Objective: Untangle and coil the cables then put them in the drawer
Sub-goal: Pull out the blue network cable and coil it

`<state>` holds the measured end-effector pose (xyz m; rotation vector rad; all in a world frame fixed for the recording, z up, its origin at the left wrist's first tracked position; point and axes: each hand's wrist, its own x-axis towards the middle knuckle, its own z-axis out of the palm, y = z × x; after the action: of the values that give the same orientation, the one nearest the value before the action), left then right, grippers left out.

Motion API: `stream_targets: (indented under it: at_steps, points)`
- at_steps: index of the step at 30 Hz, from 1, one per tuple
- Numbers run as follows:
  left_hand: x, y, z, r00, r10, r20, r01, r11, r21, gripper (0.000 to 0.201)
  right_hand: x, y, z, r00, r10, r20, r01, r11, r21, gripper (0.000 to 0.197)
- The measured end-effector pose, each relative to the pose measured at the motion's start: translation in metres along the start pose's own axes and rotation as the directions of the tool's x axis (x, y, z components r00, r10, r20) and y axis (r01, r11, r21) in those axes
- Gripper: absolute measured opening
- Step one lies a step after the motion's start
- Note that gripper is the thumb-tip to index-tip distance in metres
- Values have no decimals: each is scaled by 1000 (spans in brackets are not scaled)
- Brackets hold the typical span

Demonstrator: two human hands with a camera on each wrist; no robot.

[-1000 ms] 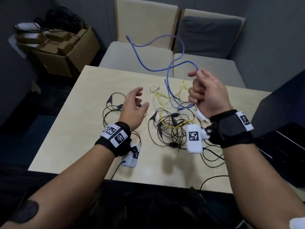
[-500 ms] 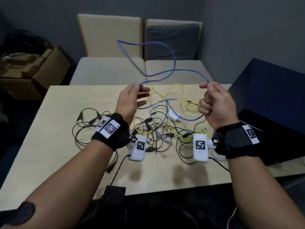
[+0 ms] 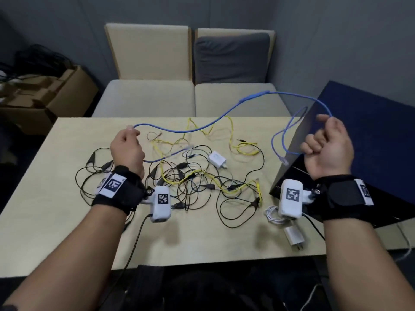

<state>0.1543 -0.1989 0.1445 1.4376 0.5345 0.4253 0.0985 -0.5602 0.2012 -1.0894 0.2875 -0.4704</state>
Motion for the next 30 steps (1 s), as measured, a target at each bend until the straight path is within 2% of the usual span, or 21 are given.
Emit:
stream_targets:
  at_steps: [3, 5, 6, 7, 9, 10, 12, 13, 14, 16, 18, 19, 20, 22, 23, 26, 28, 30]
  points:
    - [-28, 5, 9, 984, 82, 156, -85, 996, 6, 31, 3, 17, 7, 996, 6, 88, 7, 989, -146, 22]
    - [-46, 10, 13, 956, 126, 264, -135, 991, 19, 30, 6, 29, 10, 994, 44, 104, -3, 932, -363, 19]
    - [-53, 13, 15, 939, 140, 314, -156, 988, 24, 29, 6, 33, 12, 993, 62, 100, -5, 869, -495, 16]
    - [-59, 16, 17, 918, 161, 362, -184, 982, 31, 28, 7, 37, 12, 995, 59, 80, 3, 781, -624, 21]
    - [-68, 22, 23, 872, 203, 445, -249, 967, 47, 24, 3, 39, 14, 999, -10, 52, 48, 577, -815, 48]
    - [-71, 24, 26, 852, 215, 478, -273, 960, 55, 22, -1, 37, 19, 995, -75, 58, 89, 512, -855, 54]
    - [-72, 29, 33, 816, 219, 535, -309, 948, 83, 19, -14, 29, 34, 963, -229, 139, 233, 458, -858, 52]
    - [-72, 30, 36, 799, 217, 561, -321, 942, 93, 19, -21, 27, 43, 940, -251, 229, 323, 444, -836, 47]
    - [-71, 31, 39, 781, 213, 587, -330, 939, 99, 20, -27, 25, 53, 914, -217, 343, 406, 455, -792, 42]
    - [-69, 35, 40, 742, 201, 639, -345, 932, 108, 21, -44, 31, 76, 834, -27, 551, 487, 505, -712, 36]
    - [-70, 40, 40, 700, 200, 686, -354, 931, 91, 20, -58, 46, 93, 737, 106, 667, 515, 550, -657, 38]
    - [-70, 43, 39, 678, 204, 706, -351, 934, 67, 19, -63, 53, 101, 723, 126, 679, 508, 571, -646, 36]
    - [-70, 46, 38, 659, 204, 724, -345, 937, 49, 19, -66, 58, 108, 734, 129, 666, 485, 587, -648, 29]
    - [-66, 46, 34, 635, 190, 749, -335, 941, 45, 20, -67, 63, 115, 790, 95, 606, 433, 615, -659, 10]
    - [-63, 43, 30, 629, 179, 757, -329, 943, 50, 21, -64, 63, 116, 817, 60, 574, 419, 621, -662, 7]
    - [-56, 33, 22, 623, 105, 775, -231, 971, 54, 29, -51, 59, 110, 862, -32, 506, 416, 613, -671, 12]
    - [-55, 29, 18, 603, 62, 796, -150, 988, 36, 31, -44, 51, 103, 885, -95, 455, 409, 626, -664, 12]
    - [-53, 24, 15, 589, 41, 807, -133, 990, 47, 32, -35, 43, 96, 907, -176, 381, 399, 647, -650, 15]
